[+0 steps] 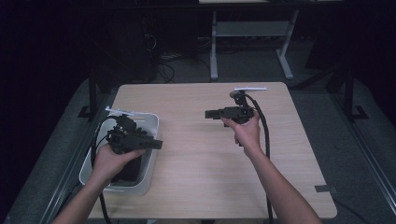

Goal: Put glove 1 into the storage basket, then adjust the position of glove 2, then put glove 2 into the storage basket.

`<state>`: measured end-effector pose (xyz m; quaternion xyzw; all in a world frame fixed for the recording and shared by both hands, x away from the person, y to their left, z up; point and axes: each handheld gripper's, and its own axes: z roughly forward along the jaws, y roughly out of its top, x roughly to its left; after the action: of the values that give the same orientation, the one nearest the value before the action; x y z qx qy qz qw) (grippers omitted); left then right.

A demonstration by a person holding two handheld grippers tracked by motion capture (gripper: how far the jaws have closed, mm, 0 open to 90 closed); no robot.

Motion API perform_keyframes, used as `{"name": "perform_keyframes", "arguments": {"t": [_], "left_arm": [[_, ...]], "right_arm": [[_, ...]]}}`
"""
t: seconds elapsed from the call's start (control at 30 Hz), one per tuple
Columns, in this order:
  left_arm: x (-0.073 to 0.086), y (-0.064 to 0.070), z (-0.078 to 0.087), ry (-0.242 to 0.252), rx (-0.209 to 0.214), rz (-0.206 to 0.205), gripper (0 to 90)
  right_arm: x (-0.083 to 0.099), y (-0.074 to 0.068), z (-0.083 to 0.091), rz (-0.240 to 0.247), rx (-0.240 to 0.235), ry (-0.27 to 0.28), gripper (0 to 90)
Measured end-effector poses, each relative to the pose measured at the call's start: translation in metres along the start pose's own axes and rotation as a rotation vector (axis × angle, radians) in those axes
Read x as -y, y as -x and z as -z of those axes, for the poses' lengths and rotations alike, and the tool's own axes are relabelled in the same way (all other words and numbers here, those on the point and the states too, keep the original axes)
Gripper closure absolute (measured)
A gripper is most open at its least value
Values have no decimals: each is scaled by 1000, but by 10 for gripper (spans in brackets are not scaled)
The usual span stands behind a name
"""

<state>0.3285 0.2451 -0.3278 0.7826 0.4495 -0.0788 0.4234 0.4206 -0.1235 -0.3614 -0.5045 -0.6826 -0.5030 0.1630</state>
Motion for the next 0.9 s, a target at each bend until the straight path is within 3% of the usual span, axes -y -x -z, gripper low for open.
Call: {"name": "perform_keyframes", "arguments": {"t": [0.3, 0.9], "left_arm": [[-3, 5, -10, -24, 10, -18, 333], [-13, 21, -30, -44, 39, -57, 328]], "right_arm": [[5, 14, 8, -29, -6, 13, 422], [19, 41, 46, -82, 22, 65, 420]]}}
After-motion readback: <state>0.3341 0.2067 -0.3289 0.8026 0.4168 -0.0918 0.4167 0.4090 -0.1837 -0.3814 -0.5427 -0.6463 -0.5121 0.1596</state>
